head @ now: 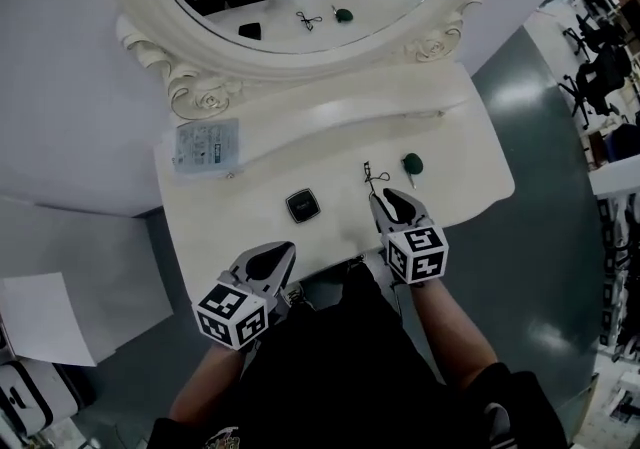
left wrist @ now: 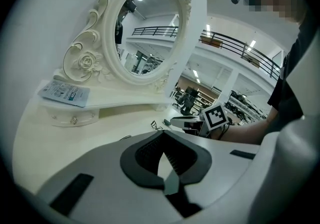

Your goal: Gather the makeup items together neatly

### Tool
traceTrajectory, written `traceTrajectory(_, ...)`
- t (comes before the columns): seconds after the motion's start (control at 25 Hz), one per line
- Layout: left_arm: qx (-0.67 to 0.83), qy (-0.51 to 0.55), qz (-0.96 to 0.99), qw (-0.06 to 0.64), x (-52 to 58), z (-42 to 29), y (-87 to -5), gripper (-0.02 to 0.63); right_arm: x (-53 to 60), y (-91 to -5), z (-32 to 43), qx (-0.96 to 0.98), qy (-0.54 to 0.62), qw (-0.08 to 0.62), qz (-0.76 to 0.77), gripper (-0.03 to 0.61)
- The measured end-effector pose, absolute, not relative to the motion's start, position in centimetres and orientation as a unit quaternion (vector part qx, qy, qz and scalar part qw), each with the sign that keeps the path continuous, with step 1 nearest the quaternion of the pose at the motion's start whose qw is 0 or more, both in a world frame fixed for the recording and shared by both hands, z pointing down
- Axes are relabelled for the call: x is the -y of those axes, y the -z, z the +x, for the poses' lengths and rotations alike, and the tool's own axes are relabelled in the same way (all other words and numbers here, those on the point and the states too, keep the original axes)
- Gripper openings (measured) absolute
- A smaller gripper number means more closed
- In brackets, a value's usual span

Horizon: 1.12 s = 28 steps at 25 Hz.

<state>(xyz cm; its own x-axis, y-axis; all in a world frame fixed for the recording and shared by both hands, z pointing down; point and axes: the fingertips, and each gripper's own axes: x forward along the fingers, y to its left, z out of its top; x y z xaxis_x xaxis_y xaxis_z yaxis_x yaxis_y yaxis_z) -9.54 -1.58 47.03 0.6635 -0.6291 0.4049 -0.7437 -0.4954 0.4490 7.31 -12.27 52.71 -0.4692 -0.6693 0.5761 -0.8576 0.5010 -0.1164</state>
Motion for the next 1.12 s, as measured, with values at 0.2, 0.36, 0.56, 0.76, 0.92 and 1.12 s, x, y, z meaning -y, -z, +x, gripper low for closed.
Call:
traceTrajectory(0.2, 0.419, -0.094, 0.845, 0.319, 3.1, -8.9, -47.9, 0.008, 15.1, -56.6, 7.2, 0.833, -0.191, 0.29, 0.431, 0.118)
traceTrajectory(0.36, 0.429, -0.094, 0.838, 0.325, 3.9, -8.0, -48.1, 0.008, 16.4, -58.8, 6.9, 0.833, -0.197, 0.312, 0.413, 0.118)
traceTrajectory(0.56, 0.44, -0.093, 0.826, 0.339, 4.0, -8.0, -48.9, 0.008, 18.1, -60.4, 7.0, 0.823, -0.214, 0.316, 0.42, 0.118)
traceTrajectory(0.76, 0.447, -0.09, 0.819, 0.347, 4.1, -8.3, -49.5, 0.008, 18.6, -61.8, 6.9, 0.813, -0.224, 0.334, 0.421, 0.098)
traceTrajectory(0.92, 0.45, -0.086, 0.818, 0.349, 4.1, -8.4, -49.6, 0.008, 18.7, -61.9, 6.9, 0.806, -0.219, 0.342, 0.431, 0.074)
traceTrajectory(1.12, 0.448, -0.083, 0.819, 0.349, 3.6, -8.5, -49.6, 0.008, 18.3, -61.4, 6.9, 0.798, -0.225, 0.333, 0.449, 0.048)
